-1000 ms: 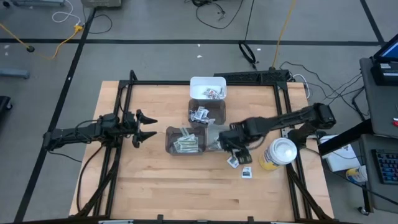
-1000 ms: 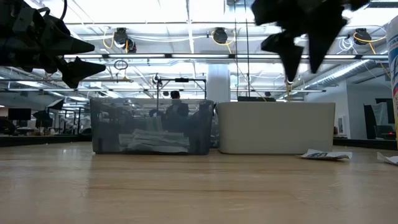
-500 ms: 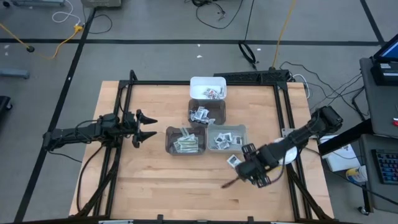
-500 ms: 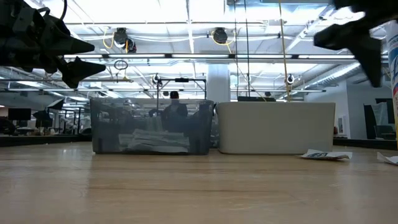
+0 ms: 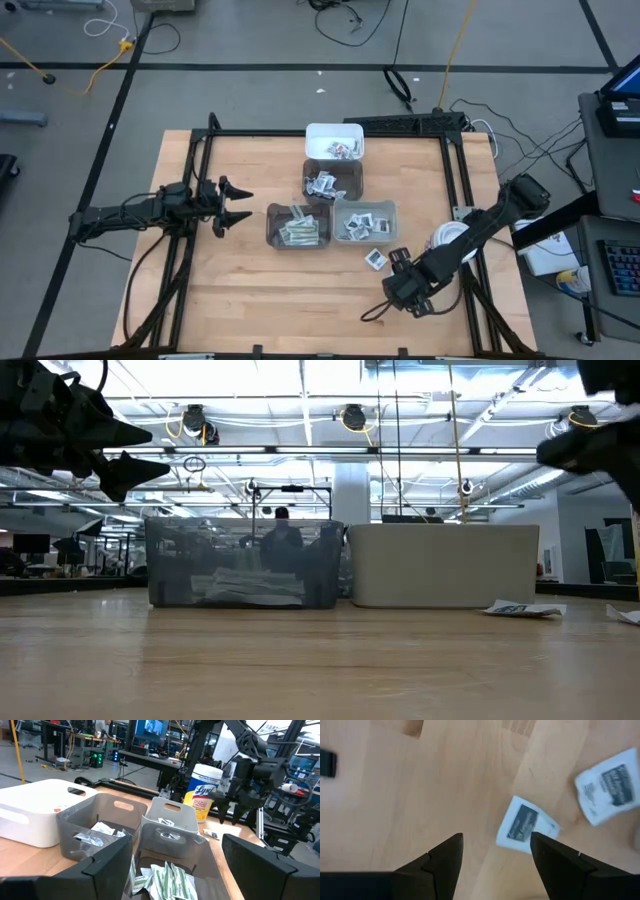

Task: Pick & Place First Aid Supplies
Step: Put the white towelette pack into the gray bin

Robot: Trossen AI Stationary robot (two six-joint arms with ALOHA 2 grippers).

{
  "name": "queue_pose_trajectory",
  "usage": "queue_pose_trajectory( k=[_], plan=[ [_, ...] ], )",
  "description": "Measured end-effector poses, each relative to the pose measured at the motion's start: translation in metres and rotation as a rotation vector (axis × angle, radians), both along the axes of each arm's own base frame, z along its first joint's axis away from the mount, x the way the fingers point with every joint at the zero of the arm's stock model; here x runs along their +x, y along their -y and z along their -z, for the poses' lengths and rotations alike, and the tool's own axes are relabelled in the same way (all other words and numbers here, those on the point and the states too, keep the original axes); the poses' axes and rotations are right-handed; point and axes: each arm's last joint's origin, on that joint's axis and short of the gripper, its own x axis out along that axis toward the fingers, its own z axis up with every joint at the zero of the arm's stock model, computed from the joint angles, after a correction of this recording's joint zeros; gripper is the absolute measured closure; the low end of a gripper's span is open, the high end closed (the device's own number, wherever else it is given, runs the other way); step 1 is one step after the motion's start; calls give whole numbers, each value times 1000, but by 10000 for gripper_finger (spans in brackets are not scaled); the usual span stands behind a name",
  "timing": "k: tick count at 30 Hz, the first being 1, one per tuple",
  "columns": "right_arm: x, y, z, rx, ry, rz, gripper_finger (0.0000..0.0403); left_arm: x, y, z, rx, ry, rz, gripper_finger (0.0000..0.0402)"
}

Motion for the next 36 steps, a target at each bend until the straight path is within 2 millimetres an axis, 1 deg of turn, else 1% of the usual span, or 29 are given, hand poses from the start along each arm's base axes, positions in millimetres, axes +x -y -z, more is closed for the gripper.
queue_pose_trajectory(
  k=[9,12,14,16,19,22,23,24,31,33,36],
  plan=[
    [-1,2,42,-58,-42,9,177,0,0,0,0,0,0,91],
    [-1,3,49,-72,-56,10,179,0,0,0,0,0,0,91],
    [-1,3,49,-72,-55,13,190,0,0,0,0,0,0,91],
    [0,5,49,-73,-54,8,216,0,0,0,0,0,0,91],
    [1,6,49,-77,-51,-38,280,0,0,0,0,0,0,91],
    [1,6,49,-78,-49,-60,359,0,0,0,0,0,0,91],
    [2,6,49,-78,-49,-64,380,0,0,0,0,0,0,91],
    [2,7,49,-79,-49,-66,391,0,0,0,0,0,0,91],
    [1,9,49,-113,-56,-31,401,0,0,0,0,0,0,91],
    [1,9,45,-122,-70,-28,402,0,0,0,0,0,0,91],
    [3,8,33,-141,-93,-34,402,0,0,0,0,0,0,91]
  ],
)
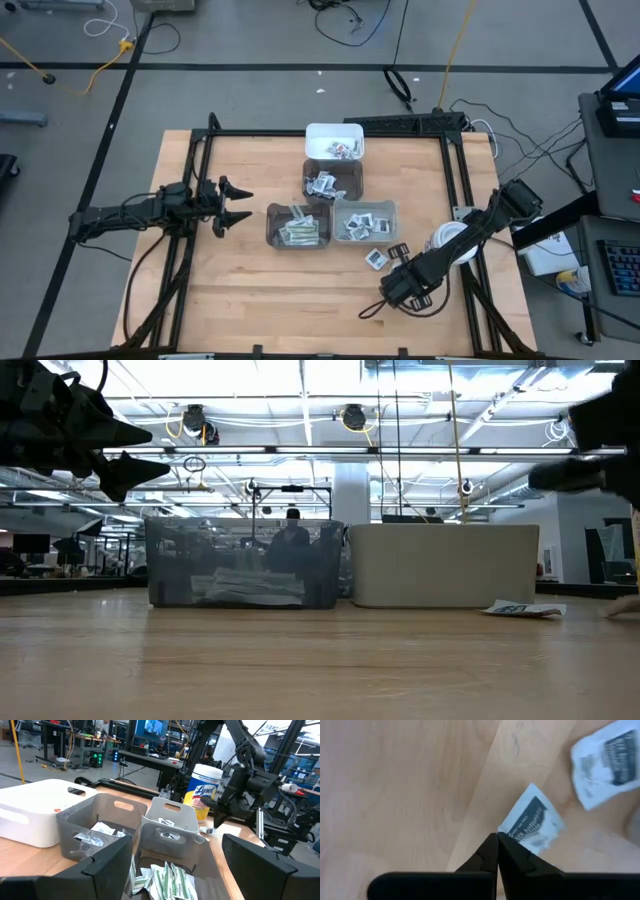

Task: Pick & Place First Aid Supplies
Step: Put the white towelette pack into the gray bin

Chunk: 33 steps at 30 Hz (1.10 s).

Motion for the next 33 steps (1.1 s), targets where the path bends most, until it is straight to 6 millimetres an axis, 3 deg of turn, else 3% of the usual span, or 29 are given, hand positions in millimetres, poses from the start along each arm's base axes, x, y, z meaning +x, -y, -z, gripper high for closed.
queue_pose_trajectory(
  k=[9,20,25,33],
  plan=[
    [11,-3,-57,-28,-1,-53,402,0,0,0,0,0,0,91],
    [30,14,-116,-7,22,6,403,0,0,0,0,0,0,91],
    [43,36,-124,0,39,17,403,0,0,0,0,0,0,91],
    [66,97,-129,0,61,117,403,0,0,0,0,0,0,91]
  ],
)
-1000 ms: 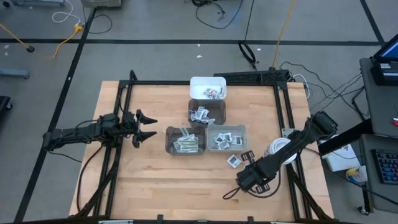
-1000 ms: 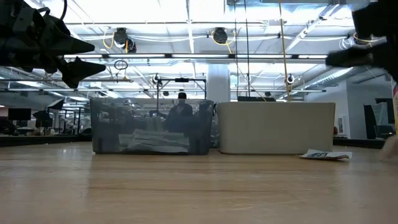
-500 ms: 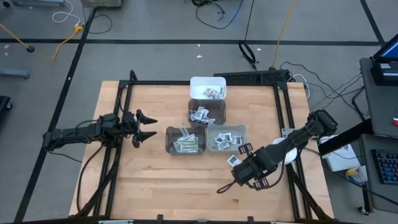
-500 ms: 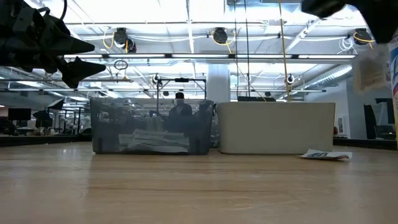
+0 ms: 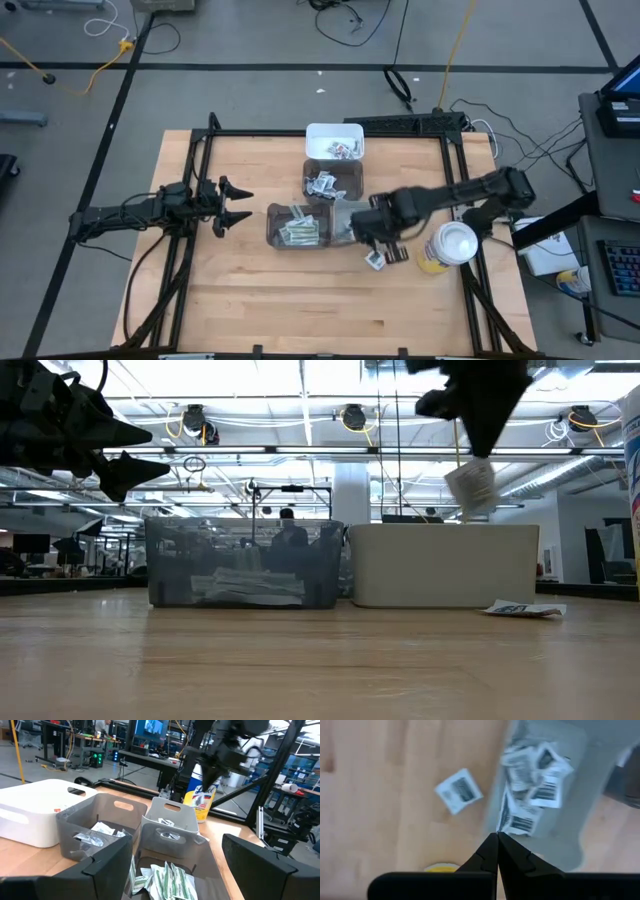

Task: Pick & Place First Aid Supplies
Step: Put the white towelette pack into the gray bin

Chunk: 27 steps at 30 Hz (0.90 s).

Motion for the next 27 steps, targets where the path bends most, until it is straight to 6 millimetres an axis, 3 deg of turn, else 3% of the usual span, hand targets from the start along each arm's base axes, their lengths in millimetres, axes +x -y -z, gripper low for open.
queue_pose_trajectory(
  k=[7,11,21,27],
  plan=[
    [8,53,0,-3,11,95,403,0,0,0,0,0,0,91],
    [9,74,0,-3,20,162,403,0,0,0,0,0,0,91],
    [21,75,44,54,64,203,403,0,0,0,0,0,0,91],
    [16,72,74,58,49,235,403,0,0,0,0,0,0,91]
  ],
)
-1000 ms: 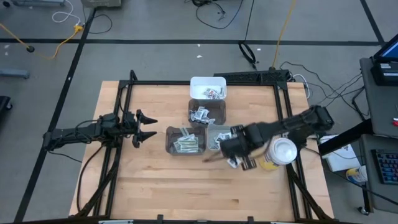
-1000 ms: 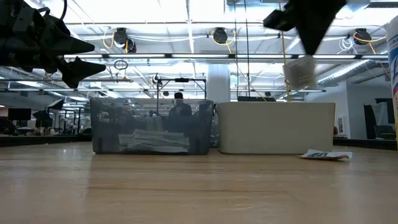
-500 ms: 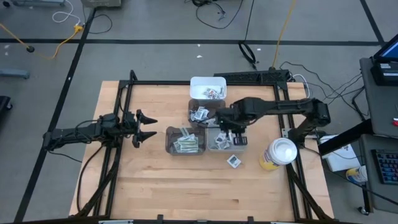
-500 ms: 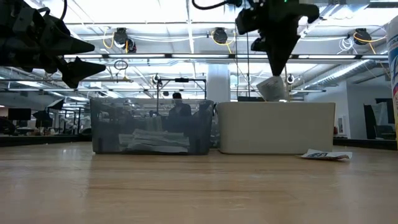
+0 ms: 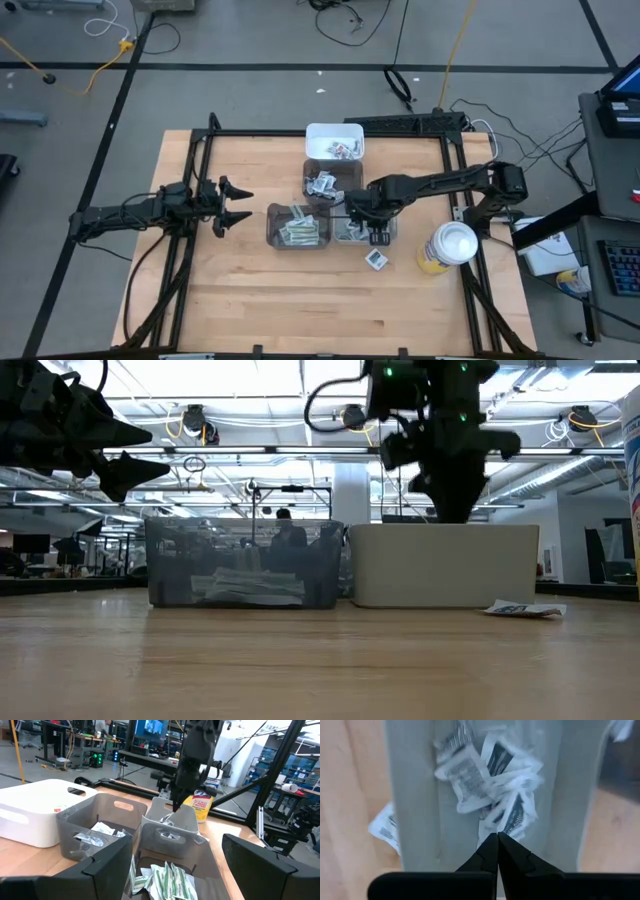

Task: Pick & Place First Aid Supplies
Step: Put the white towelette pack into the gray bin

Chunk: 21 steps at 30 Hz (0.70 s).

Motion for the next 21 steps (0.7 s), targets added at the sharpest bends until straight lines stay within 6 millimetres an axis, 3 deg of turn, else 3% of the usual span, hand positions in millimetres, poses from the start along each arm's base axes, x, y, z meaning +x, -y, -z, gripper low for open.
queue_pose_trajectory(
  k=[9,17,21],
  plan=[
    [-6,-1,34,4,26,-2,387,0,0,0,0,0,0,91],
    [-3,-2,29,26,39,-19,309,0,0,0,0,0,0,91],
    [-2,-1,16,25,11,-18,262,0,0,0,0,0,0,91]
  ],
)
